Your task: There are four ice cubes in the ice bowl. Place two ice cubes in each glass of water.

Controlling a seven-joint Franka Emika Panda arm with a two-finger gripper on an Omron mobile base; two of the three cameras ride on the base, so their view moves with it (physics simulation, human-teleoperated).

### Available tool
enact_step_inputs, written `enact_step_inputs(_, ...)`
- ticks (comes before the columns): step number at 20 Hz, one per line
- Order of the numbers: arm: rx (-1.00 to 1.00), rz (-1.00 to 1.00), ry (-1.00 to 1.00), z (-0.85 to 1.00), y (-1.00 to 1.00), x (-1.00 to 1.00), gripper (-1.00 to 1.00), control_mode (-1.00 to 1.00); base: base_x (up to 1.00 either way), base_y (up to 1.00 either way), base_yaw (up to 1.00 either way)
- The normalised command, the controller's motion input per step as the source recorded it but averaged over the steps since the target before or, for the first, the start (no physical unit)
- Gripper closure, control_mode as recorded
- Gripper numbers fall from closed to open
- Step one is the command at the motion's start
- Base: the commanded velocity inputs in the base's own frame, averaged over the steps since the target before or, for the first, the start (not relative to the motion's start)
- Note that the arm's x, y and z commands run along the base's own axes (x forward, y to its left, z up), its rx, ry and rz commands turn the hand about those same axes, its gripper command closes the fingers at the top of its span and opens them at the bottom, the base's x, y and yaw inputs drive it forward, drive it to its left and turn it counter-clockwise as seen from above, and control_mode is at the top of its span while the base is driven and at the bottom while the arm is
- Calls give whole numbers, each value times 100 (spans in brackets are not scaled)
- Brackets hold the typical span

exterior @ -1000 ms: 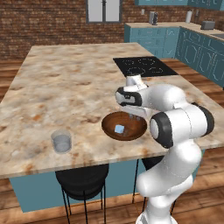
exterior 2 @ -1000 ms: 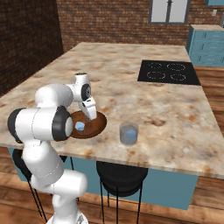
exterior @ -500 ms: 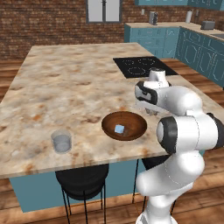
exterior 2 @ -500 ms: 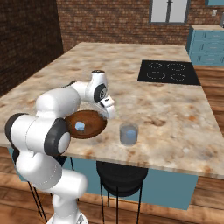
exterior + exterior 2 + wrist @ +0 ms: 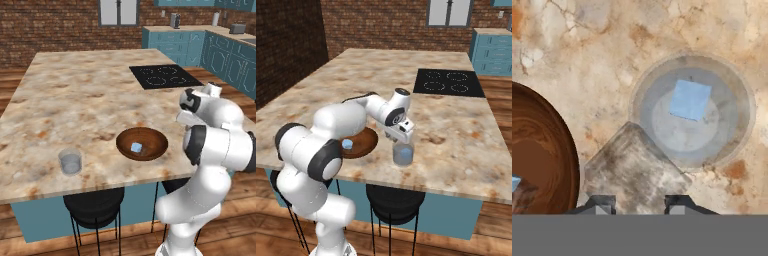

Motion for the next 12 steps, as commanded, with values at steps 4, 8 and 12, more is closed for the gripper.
enact_step_inputs(4, 6, 19, 0, 0, -23, 21, 100, -100, 0, 0, 0)
enact_step_inputs(8, 1, 20, 0, -5, -23, 18, 100, -100, 0, 0, 0)
enact_step_inputs(12, 0, 19, 0, -6, -32, 7, 100, -100, 0, 0, 0)
